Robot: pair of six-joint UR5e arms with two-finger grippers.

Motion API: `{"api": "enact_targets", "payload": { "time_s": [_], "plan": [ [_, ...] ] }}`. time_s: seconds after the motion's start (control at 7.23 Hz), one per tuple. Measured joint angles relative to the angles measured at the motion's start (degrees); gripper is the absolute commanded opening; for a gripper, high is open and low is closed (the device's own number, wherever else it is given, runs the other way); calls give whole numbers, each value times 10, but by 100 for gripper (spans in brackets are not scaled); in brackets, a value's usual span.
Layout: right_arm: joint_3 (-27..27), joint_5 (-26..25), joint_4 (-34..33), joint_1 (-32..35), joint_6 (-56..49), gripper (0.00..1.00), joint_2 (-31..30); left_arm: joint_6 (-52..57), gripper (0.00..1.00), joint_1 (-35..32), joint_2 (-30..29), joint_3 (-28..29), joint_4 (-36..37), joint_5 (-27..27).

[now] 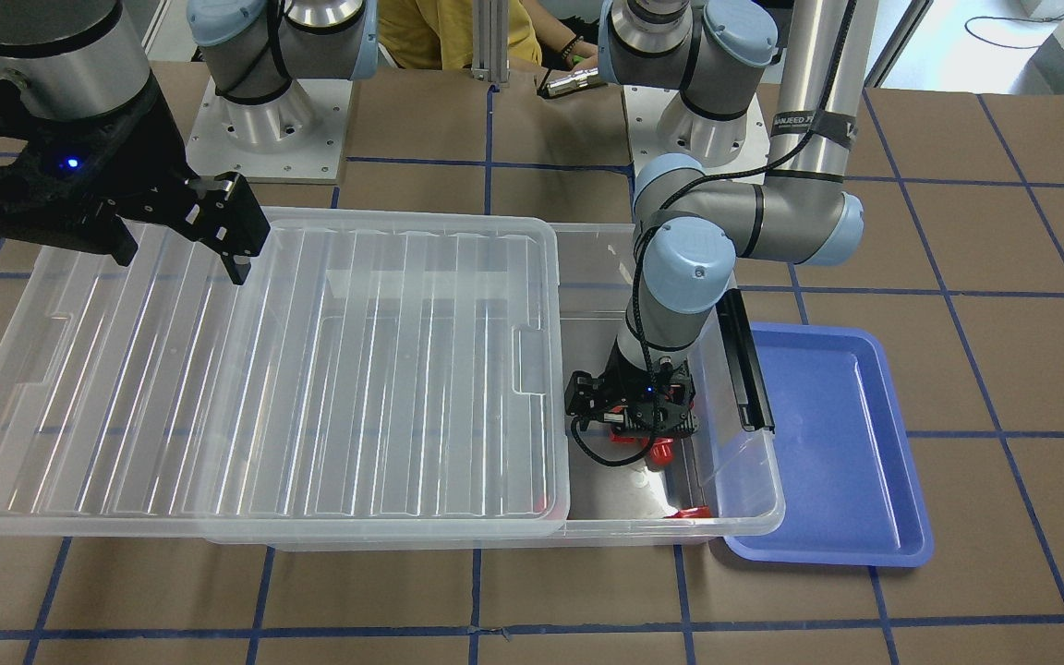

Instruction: Place red block in blue tray from box

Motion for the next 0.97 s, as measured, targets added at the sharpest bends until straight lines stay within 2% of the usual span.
{"api": "enact_targets", "payload": {
  "time_s": [0.97],
  "plan": [
    [0,0,0,0,1,100,-1,-10,92,-1,-6,1,0,-11]
  ]
}}
